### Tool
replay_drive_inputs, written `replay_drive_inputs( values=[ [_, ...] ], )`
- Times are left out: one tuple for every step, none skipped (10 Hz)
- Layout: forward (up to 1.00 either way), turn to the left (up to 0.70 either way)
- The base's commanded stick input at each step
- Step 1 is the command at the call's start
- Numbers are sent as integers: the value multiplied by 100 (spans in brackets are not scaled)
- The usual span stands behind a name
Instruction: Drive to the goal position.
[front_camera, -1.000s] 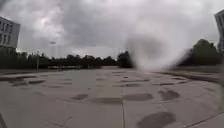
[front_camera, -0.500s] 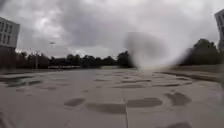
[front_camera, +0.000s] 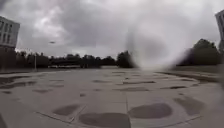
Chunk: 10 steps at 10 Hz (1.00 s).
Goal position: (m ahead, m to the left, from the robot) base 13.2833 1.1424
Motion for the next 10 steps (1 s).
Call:
replay_drive_inputs(
  values=[
    [70,0],
    [70,0],
    [70,0],
    [70,0],
    [70,0],
    [70,0],
    [70,0],
    [70,0],
    [70,0],
    [70,0]
  ],
)
